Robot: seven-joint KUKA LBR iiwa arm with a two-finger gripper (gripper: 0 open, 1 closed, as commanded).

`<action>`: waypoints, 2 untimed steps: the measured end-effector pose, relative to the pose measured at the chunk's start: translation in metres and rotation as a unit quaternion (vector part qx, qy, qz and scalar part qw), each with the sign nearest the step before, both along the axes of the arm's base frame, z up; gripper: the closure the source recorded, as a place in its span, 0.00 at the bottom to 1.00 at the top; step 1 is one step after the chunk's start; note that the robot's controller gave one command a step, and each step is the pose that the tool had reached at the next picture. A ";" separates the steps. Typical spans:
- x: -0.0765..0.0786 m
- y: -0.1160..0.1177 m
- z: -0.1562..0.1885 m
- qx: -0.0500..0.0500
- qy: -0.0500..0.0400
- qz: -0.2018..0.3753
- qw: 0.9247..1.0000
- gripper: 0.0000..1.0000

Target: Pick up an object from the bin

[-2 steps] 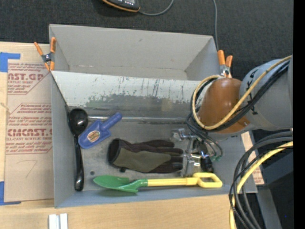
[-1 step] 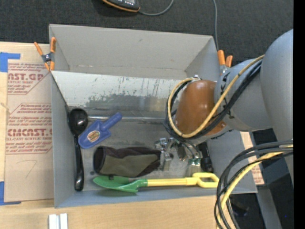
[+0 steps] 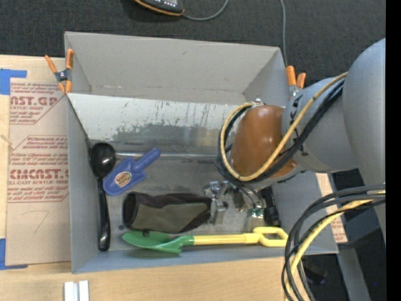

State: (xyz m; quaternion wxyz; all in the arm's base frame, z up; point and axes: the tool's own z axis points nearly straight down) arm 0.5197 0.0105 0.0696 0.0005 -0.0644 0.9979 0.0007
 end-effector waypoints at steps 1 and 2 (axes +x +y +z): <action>0.007 0.004 0.094 0.001 -0.001 -0.061 0.998 1.00; -0.009 0.008 0.044 0.000 0.006 -0.004 1.000 1.00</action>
Offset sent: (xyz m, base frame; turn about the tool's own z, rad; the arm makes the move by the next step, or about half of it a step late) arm -0.0082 0.0076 0.0457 0.0074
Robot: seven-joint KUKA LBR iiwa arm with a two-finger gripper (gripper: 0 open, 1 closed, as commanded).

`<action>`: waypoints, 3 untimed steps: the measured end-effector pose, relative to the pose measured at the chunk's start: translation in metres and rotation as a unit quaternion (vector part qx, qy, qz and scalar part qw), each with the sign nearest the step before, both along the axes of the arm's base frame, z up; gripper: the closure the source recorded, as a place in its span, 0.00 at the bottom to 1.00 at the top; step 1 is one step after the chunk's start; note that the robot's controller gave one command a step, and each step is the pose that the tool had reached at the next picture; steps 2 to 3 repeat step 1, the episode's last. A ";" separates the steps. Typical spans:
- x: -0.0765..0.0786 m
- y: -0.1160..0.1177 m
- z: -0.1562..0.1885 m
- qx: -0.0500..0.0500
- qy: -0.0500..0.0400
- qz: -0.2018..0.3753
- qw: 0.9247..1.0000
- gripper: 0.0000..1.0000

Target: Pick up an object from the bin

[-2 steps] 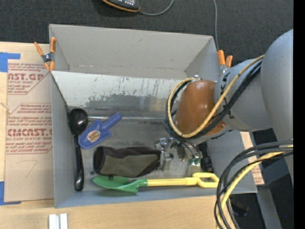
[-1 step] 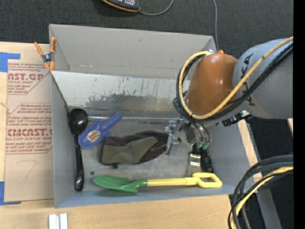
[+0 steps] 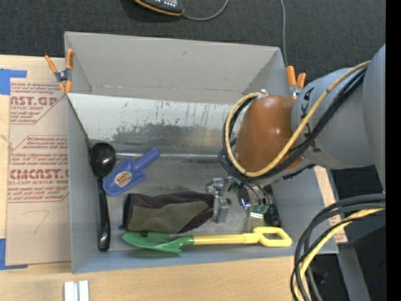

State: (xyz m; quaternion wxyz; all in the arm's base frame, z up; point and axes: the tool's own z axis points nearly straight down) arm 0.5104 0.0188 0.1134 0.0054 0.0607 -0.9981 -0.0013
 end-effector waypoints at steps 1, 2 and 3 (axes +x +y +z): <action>0.017 0.016 0.104 0.000 -0.006 -0.040 0.999 1.00; 0.017 0.016 0.104 0.000 -0.006 -0.040 0.999 1.00; 0.017 0.016 0.104 0.000 -0.006 -0.040 0.999 1.00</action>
Offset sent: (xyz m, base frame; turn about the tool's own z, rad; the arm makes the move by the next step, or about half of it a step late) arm 0.0034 0.0125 0.1385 0.0449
